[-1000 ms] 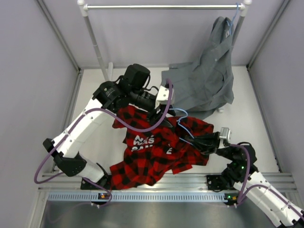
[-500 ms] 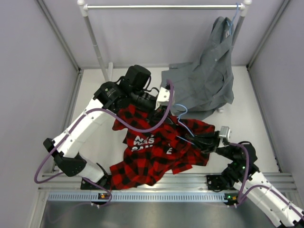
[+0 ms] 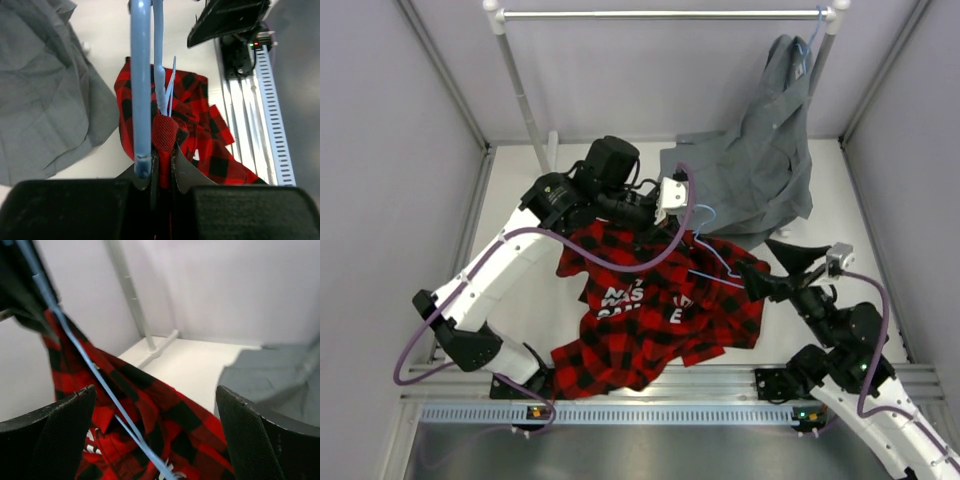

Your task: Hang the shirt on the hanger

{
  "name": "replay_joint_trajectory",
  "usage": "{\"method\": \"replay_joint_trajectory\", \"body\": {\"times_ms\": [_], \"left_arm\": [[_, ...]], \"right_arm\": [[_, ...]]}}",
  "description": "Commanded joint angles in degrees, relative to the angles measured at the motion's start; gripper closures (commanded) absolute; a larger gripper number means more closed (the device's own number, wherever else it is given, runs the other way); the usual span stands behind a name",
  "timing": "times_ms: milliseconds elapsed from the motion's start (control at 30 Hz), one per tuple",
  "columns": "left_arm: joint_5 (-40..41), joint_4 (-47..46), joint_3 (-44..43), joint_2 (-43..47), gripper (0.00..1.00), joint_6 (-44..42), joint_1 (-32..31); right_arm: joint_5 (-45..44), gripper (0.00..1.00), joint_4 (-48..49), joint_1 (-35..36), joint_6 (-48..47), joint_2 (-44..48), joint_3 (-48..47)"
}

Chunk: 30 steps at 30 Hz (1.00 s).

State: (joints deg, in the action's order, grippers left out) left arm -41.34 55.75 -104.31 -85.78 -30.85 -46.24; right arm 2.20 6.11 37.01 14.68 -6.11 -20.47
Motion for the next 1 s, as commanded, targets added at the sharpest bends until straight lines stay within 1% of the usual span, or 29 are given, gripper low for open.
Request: {"method": "replay_joint_trajectory", "body": {"times_ms": [0, 33, 100, 167, 200, 233, 300, 333, 400, 433, 467, 500, 533, 667, 767, 967], "left_arm": [[6.53, -6.17, 0.69, 0.79, 1.00, 2.63, 0.01], [8.02, -6.52, 0.60, 0.70, 1.00, 4.12, 0.01], [12.59, -8.27, 0.69, 0.44, 1.00, 6.23, 0.01], [15.84, -8.81, 0.43, -0.09, 1.00, 9.04, 0.01], [18.64, -8.99, -0.10, -0.44, 1.00, 10.45, 0.01], [20.32, -9.42, -0.71, -0.62, 1.00, 13.42, 0.01], [23.31, -10.30, -0.72, -0.44, 1.00, 15.72, 0.01], [24.11, -11.26, -0.46, -0.18, 1.00, 17.91, 0.01], [24.99, -12.58, 0.33, 1.30, 1.00, 19.51, 0.01], [25.34, -13.20, 0.77, 1.84, 1.00, 20.64, 0.01], [25.35, -14.34, 1.56, 2.36, 1.00, 21.18, 0.01], [25.26, -14.70, 1.92, 3.41, 1.00, 21.71, 0.01], [24.56, -15.05, 2.18, 3.86, 1.00, 22.49, 0.01], [24.55, -15.75, 3.15, 5.44, 1.00, 24.34, 0.01], [24.03, -16.72, 4.81, 6.76, 1.00, 24.96, 0.01], [23.59, -20.94, 9.48, 9.22, 1.00, 26.98, 0.01]], "right_arm": [[-19.66, 0.01, -17.17, 0.51, 11.14, 0.04, -4.84], [-19.95, 0.01, -18.49, 0.51, 14.38, 0.65, -4.84], [-16.80, 0.01, -19.12, 0.51, 16.34, 1.71, -3.79], [-14.16, 0.01, -18.33, 0.51, 18.89, 3.03, -2.65], [-11.02, 0.01, -16.59, 0.51, 19.16, 3.29, -1.78], [-9.77, 0.05, -15.87, 0.51, 19.94, 3.04, -1.25], [-7.13, 0.10, -14.20, 0.51, 21.44, 1.72, 0.42], [-5.90, 0.14, -11.24, 0.51, 22.84, -1.07, 1.21], [-1.35, 0.21, -7.01, 0.51, 24.08, -4.86, 3.85], [0.34, 0.29, -1.07, 0.51, 25.30, -9.05, 4.81], [1.74, 0.32, 1.42, 0.51, 25.92, -10.84, 6.30], [1.85, 0.37, 3.71, 0.51, 26.80, -14.07, 6.84], [1.67, 0.38, 7.39, 0.43, 26.72, -15.32, 7.28], [-1.66, 0.39, 12.94, 0.51, 24.62, -18.06, 8.08], [-1.67, 0.39, 14.89, 0.52, 23.73, -19.90, 7.46], [-0.70, 0.43, 20.69, 0.51, 26.01, -26.58, 8.78]]}}
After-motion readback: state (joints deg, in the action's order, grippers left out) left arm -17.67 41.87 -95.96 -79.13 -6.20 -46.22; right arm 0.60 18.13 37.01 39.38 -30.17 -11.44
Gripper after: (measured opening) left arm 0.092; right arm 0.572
